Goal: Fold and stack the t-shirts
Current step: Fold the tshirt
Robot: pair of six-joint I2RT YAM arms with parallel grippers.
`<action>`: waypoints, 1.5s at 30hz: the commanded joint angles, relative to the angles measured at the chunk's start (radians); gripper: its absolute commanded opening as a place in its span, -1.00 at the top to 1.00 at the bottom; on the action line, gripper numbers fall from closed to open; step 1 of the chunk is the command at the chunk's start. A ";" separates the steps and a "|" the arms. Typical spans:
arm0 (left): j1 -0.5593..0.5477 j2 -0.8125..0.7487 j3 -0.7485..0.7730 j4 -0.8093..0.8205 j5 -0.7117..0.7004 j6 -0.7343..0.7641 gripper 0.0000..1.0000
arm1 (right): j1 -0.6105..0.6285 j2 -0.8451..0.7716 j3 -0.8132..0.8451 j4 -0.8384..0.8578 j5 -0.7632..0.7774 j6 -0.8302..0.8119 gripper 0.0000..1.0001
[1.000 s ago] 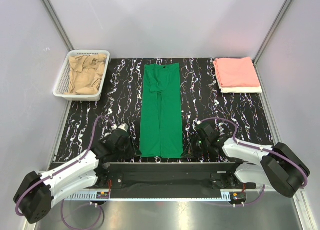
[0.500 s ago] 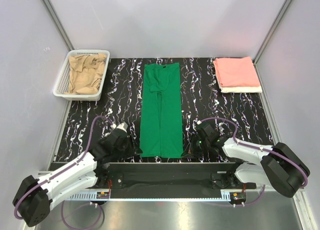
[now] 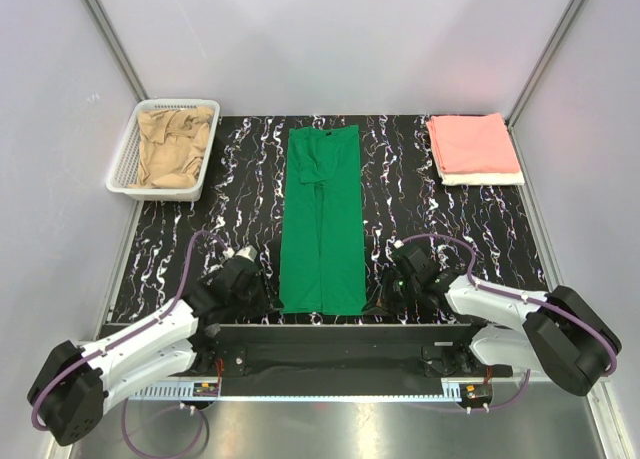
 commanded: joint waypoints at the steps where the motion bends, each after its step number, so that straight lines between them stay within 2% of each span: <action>1: 0.003 -0.011 -0.014 0.036 0.002 -0.005 0.28 | 0.007 -0.011 -0.003 -0.006 0.016 0.004 1.00; 11: 0.001 0.038 -0.010 0.060 0.015 0.017 0.41 | 0.009 -0.011 0.011 -0.004 0.028 0.005 1.00; 14: 0.003 0.041 -0.004 0.081 0.041 0.025 0.62 | 0.009 -0.017 0.009 -0.007 0.027 0.008 1.00; 15: 0.001 0.041 0.001 0.085 0.048 0.035 0.86 | 0.009 -0.025 0.009 -0.006 0.025 0.010 1.00; 16: 0.001 0.042 0.009 0.085 0.055 0.041 0.98 | 0.009 -0.031 0.012 -0.012 0.019 0.012 1.00; 18: -0.002 0.036 0.028 0.082 0.075 0.049 1.00 | 0.009 -0.063 0.036 -0.047 0.027 0.006 1.00; 19: -0.006 0.035 0.035 0.074 0.078 0.045 1.00 | 0.009 -0.082 0.050 -0.138 0.072 0.004 1.00; 22: -0.045 0.026 0.074 0.046 0.065 0.025 1.00 | 0.020 -0.163 0.043 -0.162 0.087 0.038 1.00; 25: -0.051 0.048 0.123 0.045 0.066 0.023 1.00 | 0.020 -0.155 0.087 -0.207 0.120 -0.001 1.00; 33: 0.006 0.236 0.240 0.043 0.081 0.124 1.00 | 0.014 0.013 0.246 -0.198 0.149 -0.161 1.00; 37: 0.110 0.320 0.326 0.042 0.080 0.198 1.00 | -0.026 0.156 0.381 -0.205 0.152 -0.260 1.00; 45: 0.310 0.696 0.637 0.042 0.155 0.403 1.00 | -0.198 0.472 0.703 -0.205 0.136 -0.464 1.00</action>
